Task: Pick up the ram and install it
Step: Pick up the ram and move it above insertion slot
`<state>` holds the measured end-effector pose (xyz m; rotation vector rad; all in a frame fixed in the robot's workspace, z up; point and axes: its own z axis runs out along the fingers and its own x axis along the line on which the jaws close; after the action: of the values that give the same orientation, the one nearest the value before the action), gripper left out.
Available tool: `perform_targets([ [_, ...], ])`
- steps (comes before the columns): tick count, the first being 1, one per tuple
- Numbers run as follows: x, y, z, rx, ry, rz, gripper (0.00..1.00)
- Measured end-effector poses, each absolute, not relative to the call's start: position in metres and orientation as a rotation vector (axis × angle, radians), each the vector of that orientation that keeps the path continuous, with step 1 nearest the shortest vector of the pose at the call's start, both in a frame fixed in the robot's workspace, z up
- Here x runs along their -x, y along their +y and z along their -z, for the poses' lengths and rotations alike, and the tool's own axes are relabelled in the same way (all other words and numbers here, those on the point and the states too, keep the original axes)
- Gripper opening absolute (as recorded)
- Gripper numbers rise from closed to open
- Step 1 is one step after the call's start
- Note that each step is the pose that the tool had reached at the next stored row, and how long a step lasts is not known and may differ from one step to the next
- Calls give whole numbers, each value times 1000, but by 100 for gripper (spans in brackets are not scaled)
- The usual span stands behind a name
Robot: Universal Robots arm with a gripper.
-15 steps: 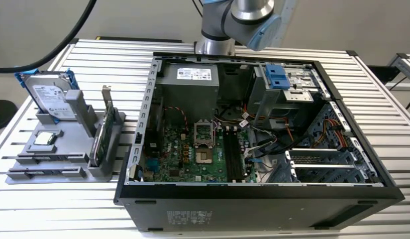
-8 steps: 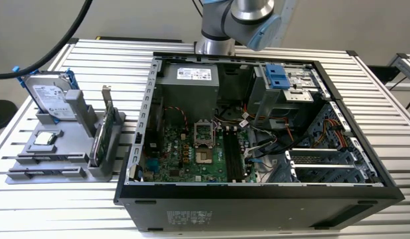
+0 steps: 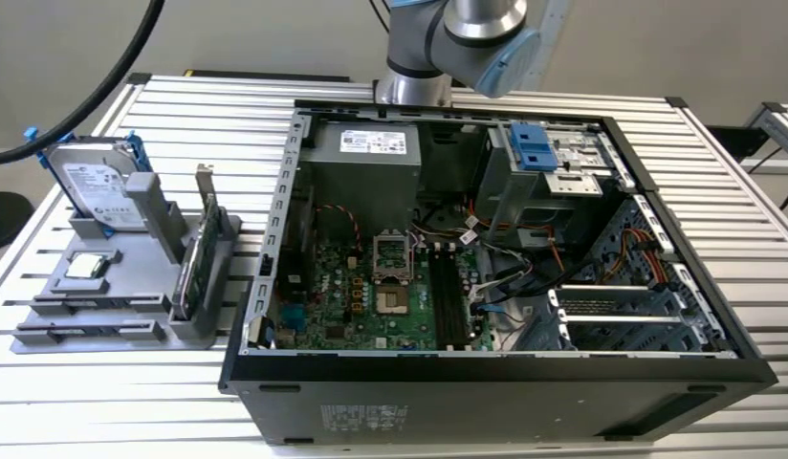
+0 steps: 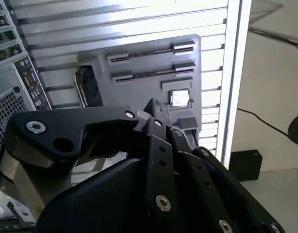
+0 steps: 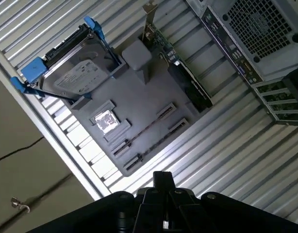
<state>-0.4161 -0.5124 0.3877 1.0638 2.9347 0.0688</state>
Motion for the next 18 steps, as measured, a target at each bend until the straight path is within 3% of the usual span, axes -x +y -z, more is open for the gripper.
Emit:
perform_targets([
  [18, 416, -512, -388, -1388, 2791, -65, 0],
])
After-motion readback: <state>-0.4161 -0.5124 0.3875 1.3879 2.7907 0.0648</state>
